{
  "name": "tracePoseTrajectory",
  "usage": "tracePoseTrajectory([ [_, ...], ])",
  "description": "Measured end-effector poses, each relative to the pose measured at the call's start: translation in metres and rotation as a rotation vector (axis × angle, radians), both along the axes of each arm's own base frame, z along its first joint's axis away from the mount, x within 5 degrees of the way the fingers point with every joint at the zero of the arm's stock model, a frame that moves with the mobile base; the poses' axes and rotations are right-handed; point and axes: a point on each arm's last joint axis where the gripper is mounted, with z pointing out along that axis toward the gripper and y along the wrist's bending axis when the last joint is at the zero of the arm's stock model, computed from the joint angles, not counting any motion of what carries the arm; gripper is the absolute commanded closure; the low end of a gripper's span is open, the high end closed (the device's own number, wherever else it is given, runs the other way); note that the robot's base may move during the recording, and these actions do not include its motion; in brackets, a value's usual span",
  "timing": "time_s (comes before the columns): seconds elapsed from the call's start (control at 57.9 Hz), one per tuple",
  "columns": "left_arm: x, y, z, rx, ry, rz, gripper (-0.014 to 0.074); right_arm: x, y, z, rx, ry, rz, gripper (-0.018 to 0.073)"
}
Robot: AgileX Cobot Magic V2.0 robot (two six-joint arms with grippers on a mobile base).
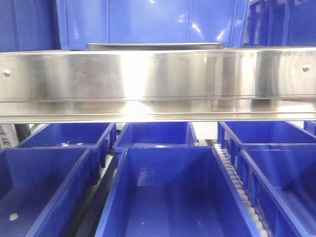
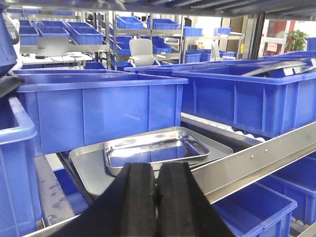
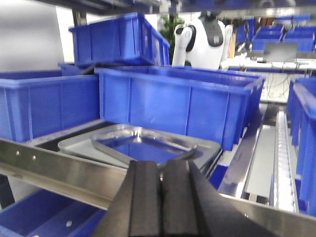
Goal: Stack silver trays without gaps
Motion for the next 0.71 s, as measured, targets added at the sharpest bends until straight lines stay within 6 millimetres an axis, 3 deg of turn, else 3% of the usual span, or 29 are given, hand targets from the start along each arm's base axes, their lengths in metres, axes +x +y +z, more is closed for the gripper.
tracePoseTrajectory([
  [0.708, -0.0003, 0.0005, -0.0003, 0.001, 0.002, 0.001, 0.0603, 0.0007, -0.0024, -0.0002, -0.038, -0.026, -0.043, 0.0629],
])
